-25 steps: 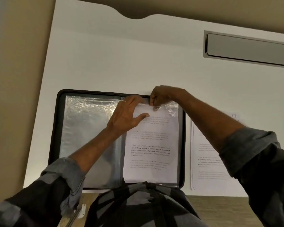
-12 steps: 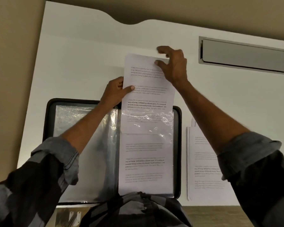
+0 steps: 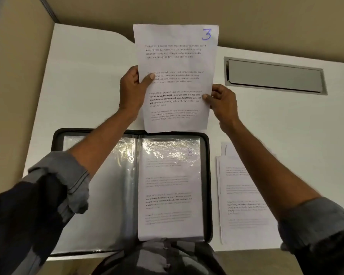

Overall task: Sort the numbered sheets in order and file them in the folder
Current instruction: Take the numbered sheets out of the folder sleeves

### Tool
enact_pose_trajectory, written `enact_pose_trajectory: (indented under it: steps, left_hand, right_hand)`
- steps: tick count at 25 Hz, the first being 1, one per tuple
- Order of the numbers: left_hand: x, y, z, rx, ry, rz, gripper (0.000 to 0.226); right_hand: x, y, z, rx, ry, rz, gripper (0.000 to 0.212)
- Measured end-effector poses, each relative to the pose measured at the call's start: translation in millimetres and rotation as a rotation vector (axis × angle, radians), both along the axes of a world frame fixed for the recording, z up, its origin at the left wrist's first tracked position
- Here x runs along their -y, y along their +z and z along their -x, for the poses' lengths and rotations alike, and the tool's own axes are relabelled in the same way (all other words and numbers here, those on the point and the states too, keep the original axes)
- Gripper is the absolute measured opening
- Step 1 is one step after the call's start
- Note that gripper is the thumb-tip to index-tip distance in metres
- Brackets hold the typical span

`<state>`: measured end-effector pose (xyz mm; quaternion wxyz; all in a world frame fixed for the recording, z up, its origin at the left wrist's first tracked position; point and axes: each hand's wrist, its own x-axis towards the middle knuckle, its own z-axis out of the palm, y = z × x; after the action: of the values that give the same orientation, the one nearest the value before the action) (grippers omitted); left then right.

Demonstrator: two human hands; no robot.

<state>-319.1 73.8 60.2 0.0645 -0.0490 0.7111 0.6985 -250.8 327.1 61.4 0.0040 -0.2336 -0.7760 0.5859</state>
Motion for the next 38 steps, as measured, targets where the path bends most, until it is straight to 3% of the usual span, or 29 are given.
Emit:
enact_pose_trajectory:
  steps: [5, 10, 19, 27, 31, 35, 38]
  left_hand:
    - [-34, 69, -19, -0.085, -0.044, -0.195, 0.031]
    - [-69, 87, -92, -0.031, -0.154, -0.19, 0.035]
    - [-141, -10, -270, 0.239, -0.409, 0.056, 0.038]
    - [-157, -52, -307, 0.339, -0.536, 0.211, 0.058]
    - [-142, -62, -315, 0.217, -0.601, 0.342, 0.065]
    - [-101, -72, -334, -0.179, -0.574, 0.647, 0.058]
    - [-64, -89, -347, -0.343, -0.677, 1.041, 0.096]
  right_hand:
    - [-25, 84, -25, -0.225, -0.042, 0.002, 0.029]
    - [-73, 107, -125, -0.204, -0.076, -0.023, 0.029]
    - [-140, 13, -321, 0.171, -0.283, -0.106, 0.038]
    - [-145, -55, -376, 0.26, -0.292, -0.323, 0.036]
    - [-153, -67, -384, 0.237, -0.243, -0.394, 0.036]
    - [-140, -72, -387, 0.184, -0.265, -0.497, 0.038]
    - [-107, -73, -380, 0.09, -0.134, -0.523, 0.042]
